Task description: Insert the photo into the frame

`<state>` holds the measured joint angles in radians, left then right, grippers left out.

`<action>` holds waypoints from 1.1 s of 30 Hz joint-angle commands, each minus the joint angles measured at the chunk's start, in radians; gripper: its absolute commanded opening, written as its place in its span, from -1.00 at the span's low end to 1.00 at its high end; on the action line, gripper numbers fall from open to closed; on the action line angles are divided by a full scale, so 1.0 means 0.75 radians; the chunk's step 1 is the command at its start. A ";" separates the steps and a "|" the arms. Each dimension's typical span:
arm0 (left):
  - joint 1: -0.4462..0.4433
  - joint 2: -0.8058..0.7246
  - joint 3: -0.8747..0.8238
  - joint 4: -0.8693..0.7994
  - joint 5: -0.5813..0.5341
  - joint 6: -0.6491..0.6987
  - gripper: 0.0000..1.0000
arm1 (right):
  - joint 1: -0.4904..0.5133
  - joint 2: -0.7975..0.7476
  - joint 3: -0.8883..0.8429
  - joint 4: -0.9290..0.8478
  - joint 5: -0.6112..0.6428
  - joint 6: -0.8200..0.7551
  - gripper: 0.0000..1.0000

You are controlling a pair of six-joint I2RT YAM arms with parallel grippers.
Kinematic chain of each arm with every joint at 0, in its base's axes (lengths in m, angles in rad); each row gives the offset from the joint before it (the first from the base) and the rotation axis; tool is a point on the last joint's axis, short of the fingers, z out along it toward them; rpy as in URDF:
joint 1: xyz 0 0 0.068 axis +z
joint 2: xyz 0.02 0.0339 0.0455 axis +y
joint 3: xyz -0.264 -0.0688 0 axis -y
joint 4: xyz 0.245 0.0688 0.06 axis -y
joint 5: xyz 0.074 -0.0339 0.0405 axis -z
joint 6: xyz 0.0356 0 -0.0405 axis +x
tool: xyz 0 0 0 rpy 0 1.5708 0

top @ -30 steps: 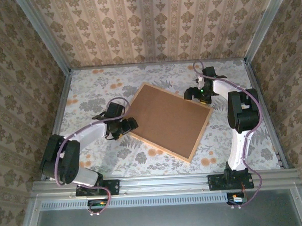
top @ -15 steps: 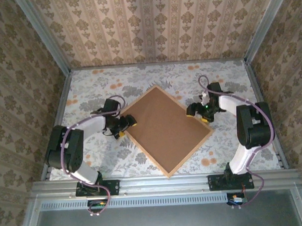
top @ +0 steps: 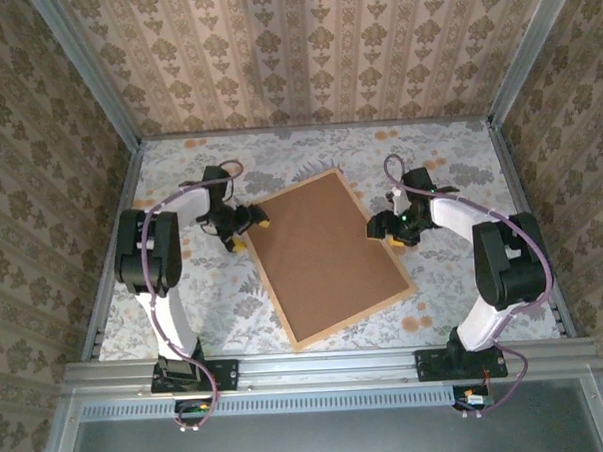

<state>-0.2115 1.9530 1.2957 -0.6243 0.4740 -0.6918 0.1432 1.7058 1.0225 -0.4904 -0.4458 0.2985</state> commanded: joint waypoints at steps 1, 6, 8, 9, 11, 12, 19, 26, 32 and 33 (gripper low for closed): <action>0.043 0.124 0.151 0.446 -0.214 0.200 0.68 | 0.005 0.096 0.093 0.032 0.063 -0.051 0.32; 0.066 0.255 0.358 0.343 -0.223 0.238 0.68 | -0.014 0.174 0.174 0.035 0.158 -0.103 0.07; 0.067 0.276 0.421 0.297 -0.243 0.254 0.68 | -0.034 0.180 0.190 0.067 0.152 -0.124 -0.02; 0.069 0.280 0.446 0.274 -0.246 0.262 0.68 | -0.043 0.192 0.212 0.059 0.150 -0.140 -0.06; 0.071 0.266 0.471 0.224 -0.276 0.273 0.69 | -0.046 0.229 0.268 0.012 0.145 -0.210 -0.12; 0.072 0.246 0.458 0.212 -0.301 0.272 0.69 | -0.048 0.247 0.296 -0.018 0.158 -0.235 -0.15; 0.050 0.081 0.210 0.221 -0.306 0.198 0.69 | -0.070 0.323 0.409 -0.161 0.134 -0.388 -0.19; -0.009 -0.062 -0.038 0.233 -0.205 0.097 0.69 | -0.055 0.341 0.418 -0.202 0.129 -0.435 -0.18; -0.077 -0.132 -0.131 0.250 -0.146 0.030 0.68 | -0.032 0.370 0.434 -0.222 0.162 -0.455 -0.20; -0.084 -0.133 -0.144 0.256 -0.141 0.021 0.68 | -0.030 0.375 0.435 -0.223 0.168 -0.453 -0.21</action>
<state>-0.2558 1.8809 1.2129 -0.4358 0.3260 -0.6308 0.1123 1.9606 1.3182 -0.6155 -0.3431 -0.0113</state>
